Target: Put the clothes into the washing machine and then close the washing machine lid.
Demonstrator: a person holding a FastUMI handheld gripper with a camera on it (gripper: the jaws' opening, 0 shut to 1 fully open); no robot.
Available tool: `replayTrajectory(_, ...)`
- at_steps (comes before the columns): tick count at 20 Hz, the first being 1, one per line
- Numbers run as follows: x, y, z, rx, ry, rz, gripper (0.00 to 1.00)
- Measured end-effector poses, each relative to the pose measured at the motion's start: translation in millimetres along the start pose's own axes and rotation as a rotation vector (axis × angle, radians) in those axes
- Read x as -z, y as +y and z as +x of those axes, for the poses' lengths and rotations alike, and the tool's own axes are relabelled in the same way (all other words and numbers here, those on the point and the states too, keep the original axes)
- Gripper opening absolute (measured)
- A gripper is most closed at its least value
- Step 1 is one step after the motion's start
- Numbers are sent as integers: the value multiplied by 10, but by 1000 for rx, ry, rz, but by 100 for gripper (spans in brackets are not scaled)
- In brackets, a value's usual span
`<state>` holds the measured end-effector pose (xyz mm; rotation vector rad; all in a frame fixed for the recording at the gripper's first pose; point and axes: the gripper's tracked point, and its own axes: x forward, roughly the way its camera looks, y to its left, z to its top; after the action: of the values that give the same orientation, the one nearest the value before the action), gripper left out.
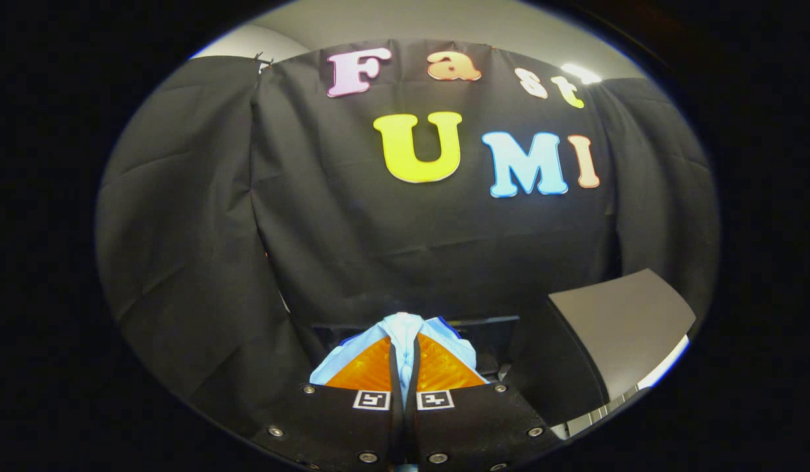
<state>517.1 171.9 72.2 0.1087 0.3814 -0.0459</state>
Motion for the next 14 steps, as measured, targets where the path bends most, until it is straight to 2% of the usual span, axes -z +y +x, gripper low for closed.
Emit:
replayTrajectory(8,1173,-63,616,3,229,-48,1)
replayTrajectory(14,1856,-204,913,13,361,-59,1)
